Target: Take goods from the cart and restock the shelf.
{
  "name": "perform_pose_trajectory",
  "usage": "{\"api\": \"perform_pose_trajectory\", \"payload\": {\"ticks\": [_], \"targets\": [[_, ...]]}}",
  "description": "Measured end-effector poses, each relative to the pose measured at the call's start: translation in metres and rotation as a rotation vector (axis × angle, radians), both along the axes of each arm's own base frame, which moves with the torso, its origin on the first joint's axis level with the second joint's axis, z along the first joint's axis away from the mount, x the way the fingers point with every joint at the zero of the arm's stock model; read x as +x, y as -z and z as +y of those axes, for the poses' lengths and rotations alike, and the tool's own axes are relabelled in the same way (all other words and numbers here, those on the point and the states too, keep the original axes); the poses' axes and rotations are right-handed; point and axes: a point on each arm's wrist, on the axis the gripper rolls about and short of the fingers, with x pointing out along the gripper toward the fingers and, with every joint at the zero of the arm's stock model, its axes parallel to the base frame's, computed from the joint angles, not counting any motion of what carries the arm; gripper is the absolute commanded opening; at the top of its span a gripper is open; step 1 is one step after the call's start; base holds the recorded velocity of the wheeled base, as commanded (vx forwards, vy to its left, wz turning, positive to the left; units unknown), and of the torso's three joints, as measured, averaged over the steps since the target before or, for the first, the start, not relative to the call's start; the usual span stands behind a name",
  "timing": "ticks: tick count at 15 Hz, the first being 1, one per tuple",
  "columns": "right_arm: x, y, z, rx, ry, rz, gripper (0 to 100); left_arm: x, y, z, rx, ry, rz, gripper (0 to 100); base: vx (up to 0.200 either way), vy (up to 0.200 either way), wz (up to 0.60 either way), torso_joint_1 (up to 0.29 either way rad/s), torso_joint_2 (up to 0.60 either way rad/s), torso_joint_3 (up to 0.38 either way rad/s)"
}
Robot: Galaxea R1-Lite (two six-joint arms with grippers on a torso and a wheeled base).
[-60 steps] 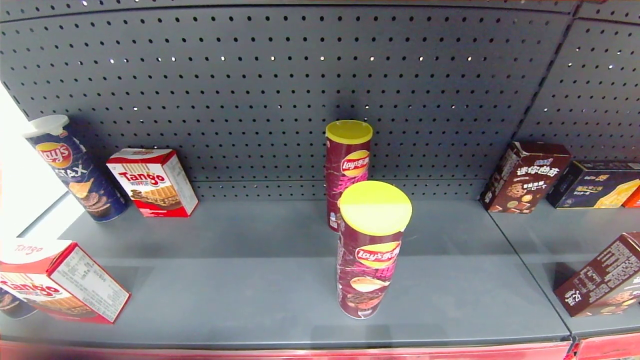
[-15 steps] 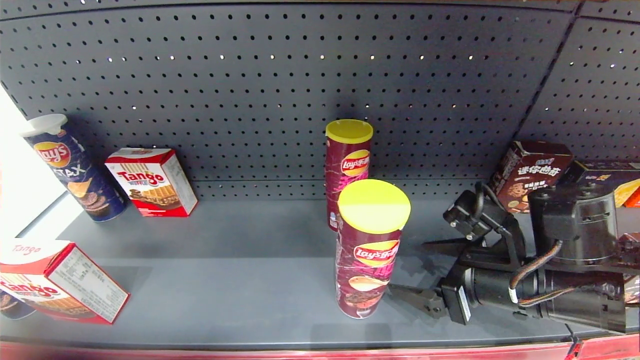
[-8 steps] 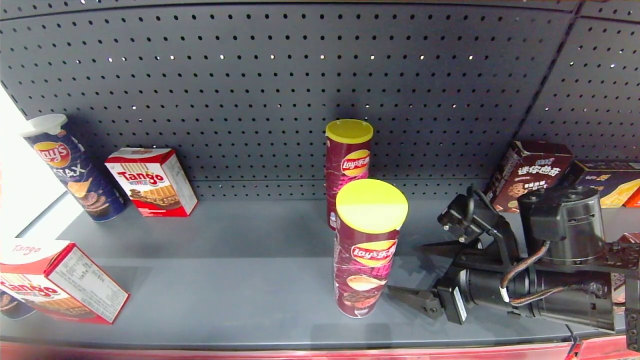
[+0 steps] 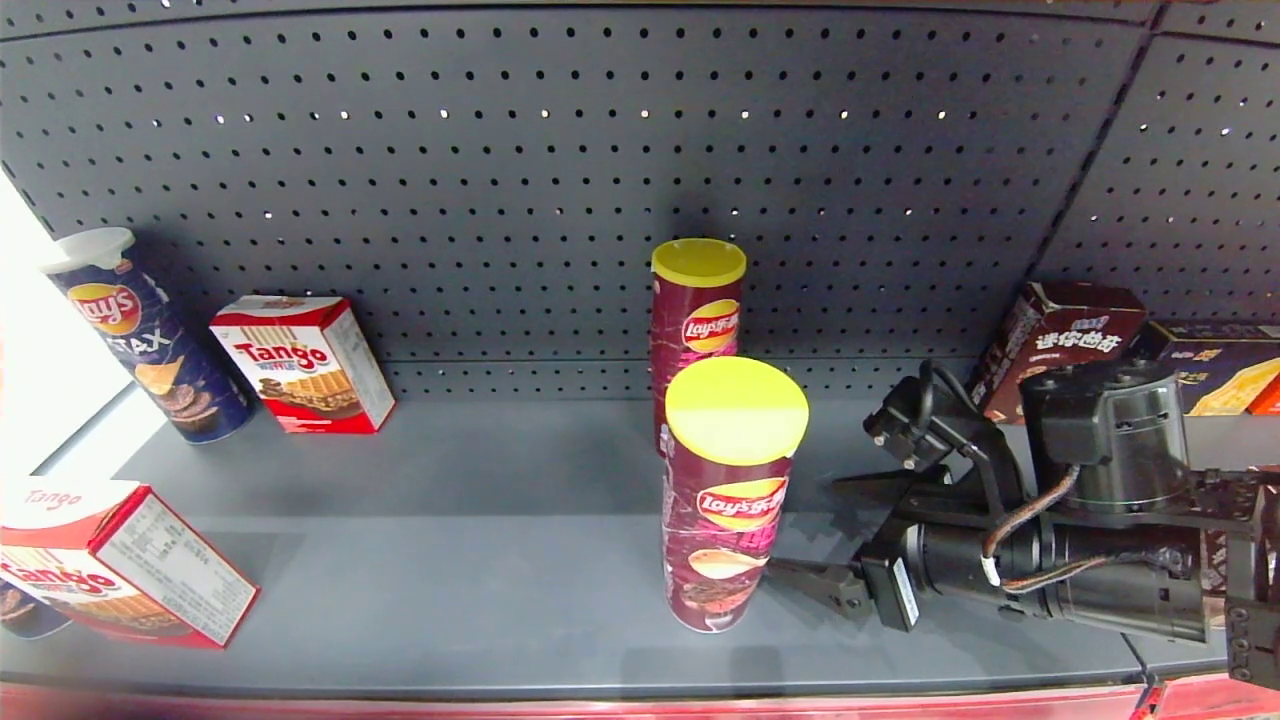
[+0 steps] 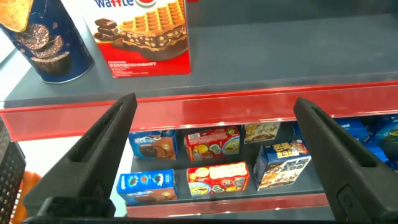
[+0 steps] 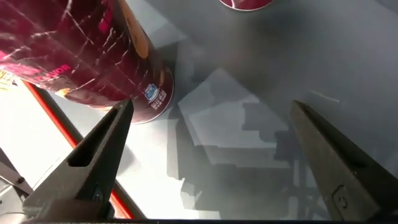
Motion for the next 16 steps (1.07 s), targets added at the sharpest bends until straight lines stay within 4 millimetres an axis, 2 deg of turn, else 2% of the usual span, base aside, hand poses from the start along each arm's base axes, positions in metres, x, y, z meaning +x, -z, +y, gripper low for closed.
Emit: {"api": "perform_pose_trajectory", "payload": {"ticks": [16], "targets": [[0.0025,0.0071,0.0056,-0.015,-0.012,0.021,100,0.0,0.0,0.0,0.0,0.001,0.0,100,0.0,0.0,0.0,0.0,0.0,0.0]]}}
